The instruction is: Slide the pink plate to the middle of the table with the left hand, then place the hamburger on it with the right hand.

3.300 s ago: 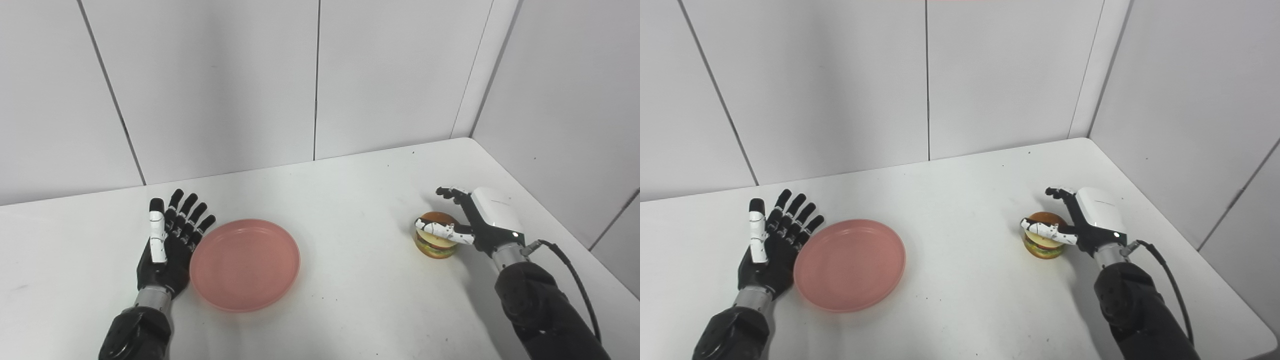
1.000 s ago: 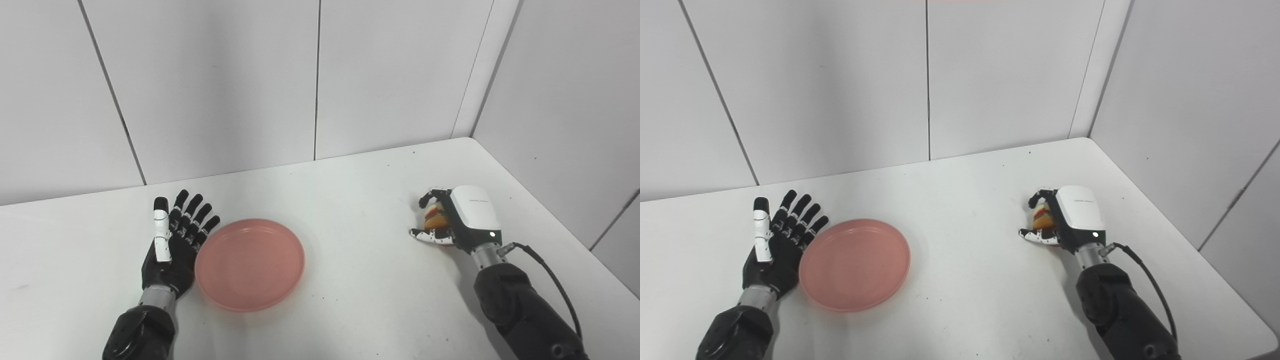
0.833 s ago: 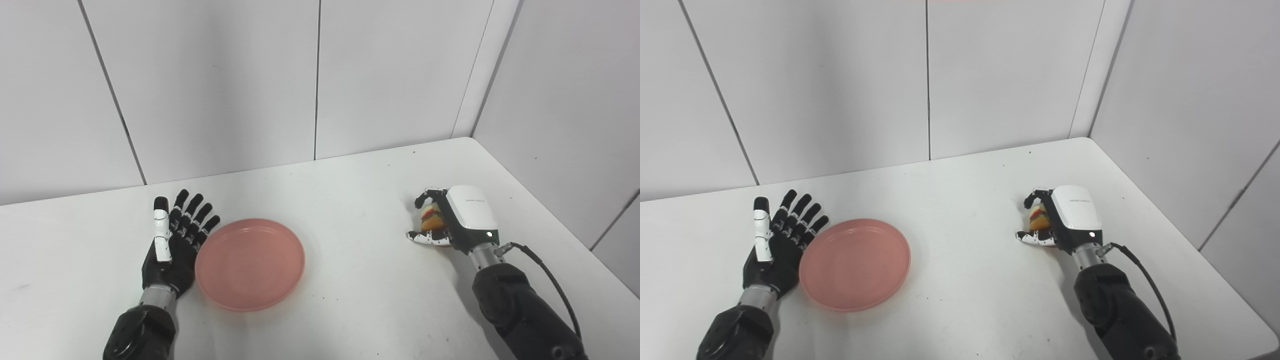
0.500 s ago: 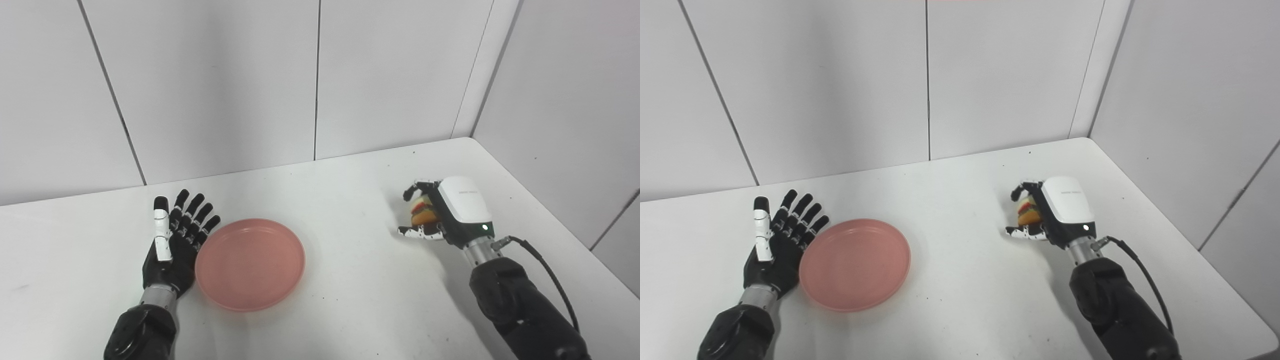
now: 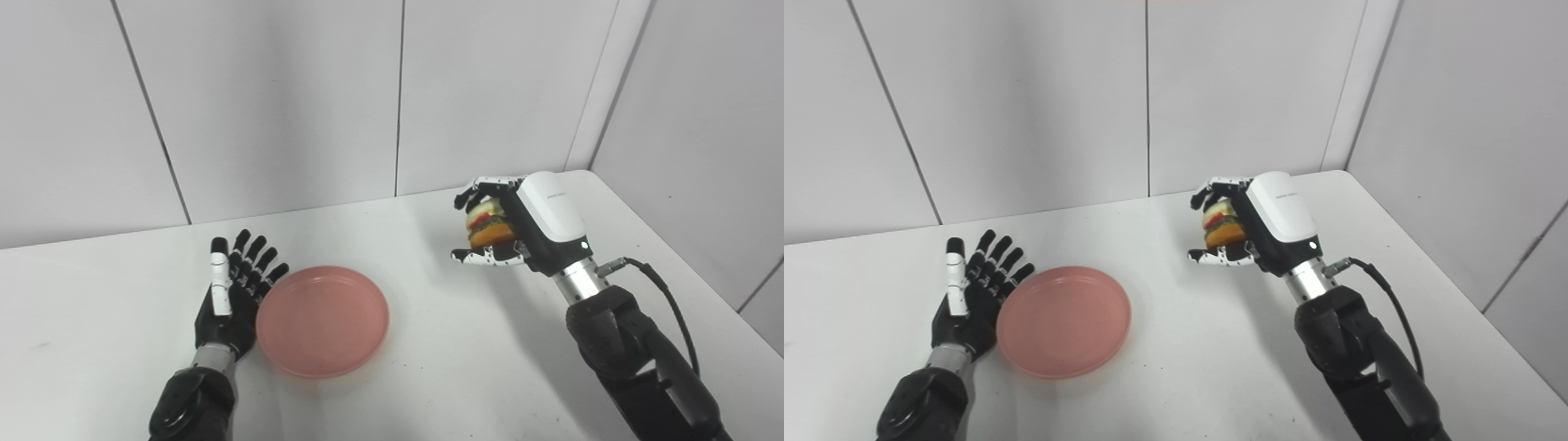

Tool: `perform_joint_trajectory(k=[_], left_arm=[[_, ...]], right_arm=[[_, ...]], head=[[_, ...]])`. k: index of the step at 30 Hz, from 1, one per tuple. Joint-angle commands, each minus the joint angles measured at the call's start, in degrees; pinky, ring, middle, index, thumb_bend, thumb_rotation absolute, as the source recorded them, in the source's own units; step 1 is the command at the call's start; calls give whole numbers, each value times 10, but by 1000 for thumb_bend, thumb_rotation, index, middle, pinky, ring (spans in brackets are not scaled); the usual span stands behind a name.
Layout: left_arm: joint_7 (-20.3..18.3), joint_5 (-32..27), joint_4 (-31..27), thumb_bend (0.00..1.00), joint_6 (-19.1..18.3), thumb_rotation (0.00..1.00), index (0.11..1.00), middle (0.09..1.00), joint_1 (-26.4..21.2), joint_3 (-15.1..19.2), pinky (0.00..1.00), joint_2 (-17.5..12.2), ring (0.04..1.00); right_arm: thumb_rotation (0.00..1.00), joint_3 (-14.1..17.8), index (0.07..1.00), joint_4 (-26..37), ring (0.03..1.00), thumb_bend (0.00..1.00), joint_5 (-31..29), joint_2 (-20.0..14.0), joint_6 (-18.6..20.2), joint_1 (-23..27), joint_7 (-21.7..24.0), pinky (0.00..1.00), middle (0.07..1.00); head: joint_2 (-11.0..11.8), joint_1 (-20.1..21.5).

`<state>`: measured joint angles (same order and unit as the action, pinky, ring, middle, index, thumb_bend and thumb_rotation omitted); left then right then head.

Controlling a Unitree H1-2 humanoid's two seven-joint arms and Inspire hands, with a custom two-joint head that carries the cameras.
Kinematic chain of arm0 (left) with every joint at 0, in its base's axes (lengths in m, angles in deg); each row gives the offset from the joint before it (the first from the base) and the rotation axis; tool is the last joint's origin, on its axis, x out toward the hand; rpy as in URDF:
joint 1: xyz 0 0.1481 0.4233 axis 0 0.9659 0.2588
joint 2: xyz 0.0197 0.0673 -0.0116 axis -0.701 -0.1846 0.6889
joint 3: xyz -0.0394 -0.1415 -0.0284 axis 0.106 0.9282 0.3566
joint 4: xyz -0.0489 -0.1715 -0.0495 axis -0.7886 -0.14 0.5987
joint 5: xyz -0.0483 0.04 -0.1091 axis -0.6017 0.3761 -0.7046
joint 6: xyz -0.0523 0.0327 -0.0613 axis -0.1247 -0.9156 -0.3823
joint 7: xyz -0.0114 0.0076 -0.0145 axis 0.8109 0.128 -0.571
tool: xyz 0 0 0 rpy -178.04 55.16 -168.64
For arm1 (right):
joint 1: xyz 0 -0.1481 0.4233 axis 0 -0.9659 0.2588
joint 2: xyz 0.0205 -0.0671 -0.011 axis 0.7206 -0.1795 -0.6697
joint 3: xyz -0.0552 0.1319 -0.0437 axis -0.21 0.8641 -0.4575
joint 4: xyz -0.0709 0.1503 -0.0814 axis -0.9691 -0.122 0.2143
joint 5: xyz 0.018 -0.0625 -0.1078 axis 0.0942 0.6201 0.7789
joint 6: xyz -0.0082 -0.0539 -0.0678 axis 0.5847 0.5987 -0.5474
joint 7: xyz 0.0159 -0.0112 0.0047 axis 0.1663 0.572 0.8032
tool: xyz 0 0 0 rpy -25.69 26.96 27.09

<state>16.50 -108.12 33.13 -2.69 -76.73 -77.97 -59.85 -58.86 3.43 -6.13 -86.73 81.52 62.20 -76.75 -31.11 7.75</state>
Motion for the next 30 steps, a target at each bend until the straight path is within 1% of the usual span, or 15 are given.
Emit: perform_joint_trajectory(k=[1, 2, 3, 4, 7, 11, 12, 16, 17, 18, 20, 22, 23, 27, 30], left_arm=[[4, 12, 15, 864, 12, 890, 1000, 970, -11, -7, 802, 10, 939], [5, 15, 22, 860, 20, 892, 1000, 970, -12, -10, 795, 13, 940], [5, 18, 27, 856, 28, 897, 1000, 969, -13, -13, 790, 15, 940], [6, 21, 33, 854, 35, 898, 1000, 964, -14, -15, 781, 18, 937], [12, 28, 48, 851, 48, 893, 1000, 954, -16, -16, 777, 28, 930], [12, 27, 76, 852, 67, 875, 1000, 943, -25, -11, 787, 33, 929], [12, 27, 81, 856, 70, 867, 1000, 937, -26, -10, 789, 34, 926], [14, 34, 91, 864, 84, 865, 1000, 932, -26, -11, 782, 32, 923], [16, 35, 92, 867, 86, 869, 1000, 931, -26, -12, 778, 32, 920], [18, 37, 93, 868, 88, 870, 1000, 931, -26, -12, 777, 31, 919], [21, 40, 92, 872, 88, 872, 1000, 931, -25, -12, 779, 31, 916], [22, 44, 91, 870, 88, 877, 1000, 932, -24, -11, 779, 31, 913], [22, 45, 91, 871, 88, 878, 1000, 931, -24, -11, 774, 31, 911], [21, 45, 95, 875, 90, 873, 1000, 929, -24, -9, 774, 31, 910], [20, 46, 97, 878, 91, 870, 1000, 928, -25, -10, 773, 31, 906]], right_arm=[[0, -1, 488, 12, 292, 521, -10, 10, -22, 27, 5, 233, 474], [0, -3, 488, 9, 288, 521, -12, 15, -24, 29, 7, 231, 474], [0, -6, 488, 5, 282, 521, -10, 24, -27, 32, 6, 226, 474], [0, -8, 487, 1, 271, 522, -9, 30, -30, 34, 4, 216, 473], [0, -21, 487, -17, 275, 522, -12, 52, -47, 41, 4, 219, 473], [0, -41, 487, -40, 290, 523, -12, 78, -67, 47, 6, 232, 474], [0, -46, 487, -45, 276, 523, -10, 85, -70, 48, 6, 218, 473], [0, -76, 485, -49, 258, 524, 9, 122, -65, 49, 13, 199, 473], [0, -80, 512, -51, 270, 518, 9, 127, -64, 50, 15, 211, 434], [0, -85, 522, -57, 274, 515, 9, 133, -66, 50, 15, 215, 421], [0, -94, 493, -77, 275, 522, 12, 144, -73, 53, 11, 214, 463], [0, -101, 524, -100, 296, 516, 16, 153, -81, 54, 5, 231, 424], [0, -104, 502, -110, 296, 521, 19, 157, -86, 55, 1, 230, 455], [0, -114, 530, -154, 306, 515, 35, 169, -103, 57, -17, 239, 420], [0, -122, 533, -205, 307, 515, 44, 172, -134, 65, -44, 241, 416]], head=[[2, -4], [3, -22], [3, -24], [4, -42], [5, -64], [9, -85], [9, -87], [10, -102], [10, -104], [11, -108], [10, -112], [11, -115], [11, -116], [13, -124], [16, -130]])
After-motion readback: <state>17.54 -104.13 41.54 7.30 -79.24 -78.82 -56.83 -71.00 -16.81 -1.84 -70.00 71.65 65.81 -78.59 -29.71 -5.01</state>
